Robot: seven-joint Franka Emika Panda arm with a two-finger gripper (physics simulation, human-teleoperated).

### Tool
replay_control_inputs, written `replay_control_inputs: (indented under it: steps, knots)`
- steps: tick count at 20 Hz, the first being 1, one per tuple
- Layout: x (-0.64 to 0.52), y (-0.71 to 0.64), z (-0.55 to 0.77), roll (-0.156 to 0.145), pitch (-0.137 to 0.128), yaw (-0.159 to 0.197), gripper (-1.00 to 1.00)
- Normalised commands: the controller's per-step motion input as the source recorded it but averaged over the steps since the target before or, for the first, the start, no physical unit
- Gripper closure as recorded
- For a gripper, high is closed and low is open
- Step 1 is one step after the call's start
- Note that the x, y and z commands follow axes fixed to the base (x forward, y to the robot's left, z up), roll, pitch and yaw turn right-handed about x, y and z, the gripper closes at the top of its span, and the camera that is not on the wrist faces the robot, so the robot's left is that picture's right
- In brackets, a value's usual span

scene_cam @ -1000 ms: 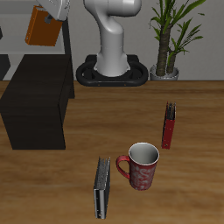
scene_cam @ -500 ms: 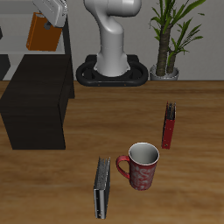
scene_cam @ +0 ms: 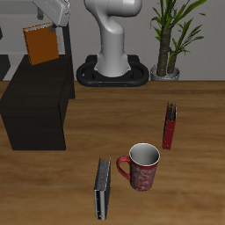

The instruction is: Place the orange book upright on top of the shelf and place the red mug on top of the shelf

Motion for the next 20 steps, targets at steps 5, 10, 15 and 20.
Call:
replay_control_inputs:
  steps: [5, 10, 15, 20]
  knots:
    - [0.01, 0.18, 0.08, -0.012, 0.000, 0.089, -1.00]
    - [0.04, 0.57, 0.34, -0.047, -0.051, 0.224, -1.00]
    - [0.18, 0.62, 0.03, -0.049, -0.046, 0.206, -1.00]
    - [0.34, 0.74, -0.20, 0.052, 0.032, 0.171, -1.00]
